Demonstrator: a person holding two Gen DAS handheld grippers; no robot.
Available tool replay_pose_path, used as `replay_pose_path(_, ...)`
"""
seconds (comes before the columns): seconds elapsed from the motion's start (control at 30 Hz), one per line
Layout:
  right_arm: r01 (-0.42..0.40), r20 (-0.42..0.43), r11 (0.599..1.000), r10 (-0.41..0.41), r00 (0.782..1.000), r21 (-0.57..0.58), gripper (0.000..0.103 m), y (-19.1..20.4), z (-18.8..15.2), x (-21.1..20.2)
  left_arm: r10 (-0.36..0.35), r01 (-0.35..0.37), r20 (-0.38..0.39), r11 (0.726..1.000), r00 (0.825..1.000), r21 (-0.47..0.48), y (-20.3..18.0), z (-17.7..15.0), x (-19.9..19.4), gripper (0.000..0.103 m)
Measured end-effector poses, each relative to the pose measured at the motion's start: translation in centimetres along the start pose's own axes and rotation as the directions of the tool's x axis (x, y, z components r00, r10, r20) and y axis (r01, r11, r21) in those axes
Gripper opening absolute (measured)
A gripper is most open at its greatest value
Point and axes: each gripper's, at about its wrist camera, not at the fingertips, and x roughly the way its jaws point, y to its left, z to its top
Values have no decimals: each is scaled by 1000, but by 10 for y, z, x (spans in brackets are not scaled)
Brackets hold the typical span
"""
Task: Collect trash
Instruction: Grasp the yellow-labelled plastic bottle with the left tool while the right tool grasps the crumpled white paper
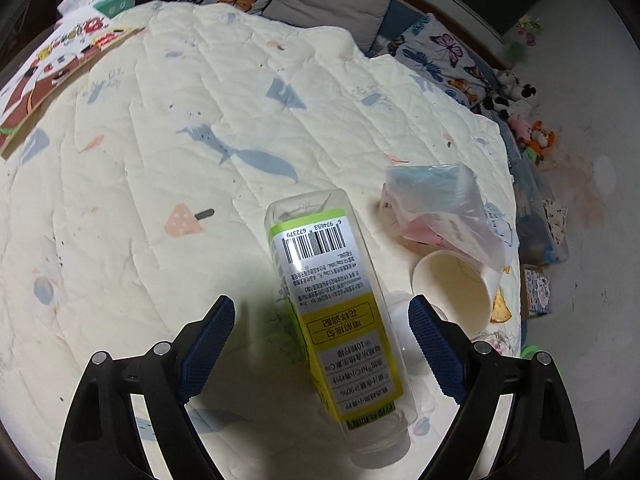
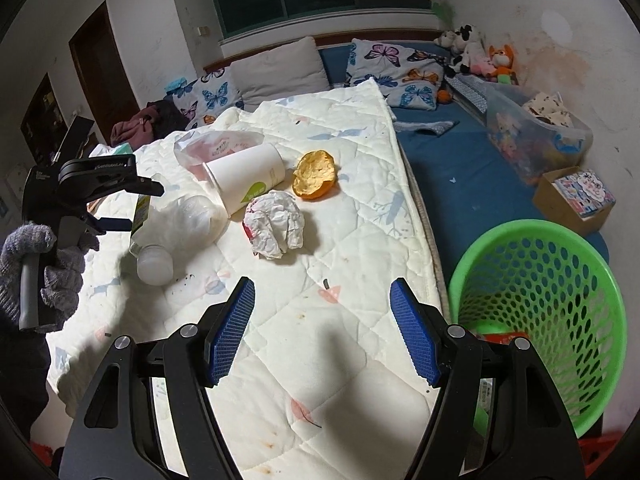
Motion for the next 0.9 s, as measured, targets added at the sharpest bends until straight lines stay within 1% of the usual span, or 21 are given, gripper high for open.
replay_pose_path(0.07,-3,-7,1000,3,1000,-3,70,1,1,3,9,-9,-9,1000,1000,-17,2,1,4,83)
replay_pose_path(0.1,-3,-11,1000,3,1000,-6,70,1,1,4,14,-15,-20,999,1000,-31,4,1,8,78)
replay_pose_path(0.2,-7,-20,1000,7,1000,-18,70,4,3,9,-5,3,-32,997,999,-76,9,2,12,76)
replay_pose_path(0.37,-22,-37,999,21,999,-28,70,9,10,20,-6,4,-29,996,1000,-89,6,4,16,70)
replay_pose_path(0.43,-27,-45,999,26,999,-33,70,13,13,25,-18,15,-28,996,999,-91,4,5,18,64)
replay_pose_path(0.5,-39,-55,999,37,998,-38,70,17,17,32,-43,40,-28,995,999,-87,2,6,16,55)
replay_pose_path(0.57,-42,-61,998,39,997,-47,70,21,21,38,-26,24,-23,998,999,-66,-1,6,13,54)
replay_pose_path(0.73,-42,-69,997,38,997,-58,70,28,34,55,-48,48,-13,998,999,-47,4,4,5,53)
replay_pose_path(0.9,-41,-82,998,37,996,-56,70,34,39,74,-77,77,-7,997,997,4,7,-1,-9,51)
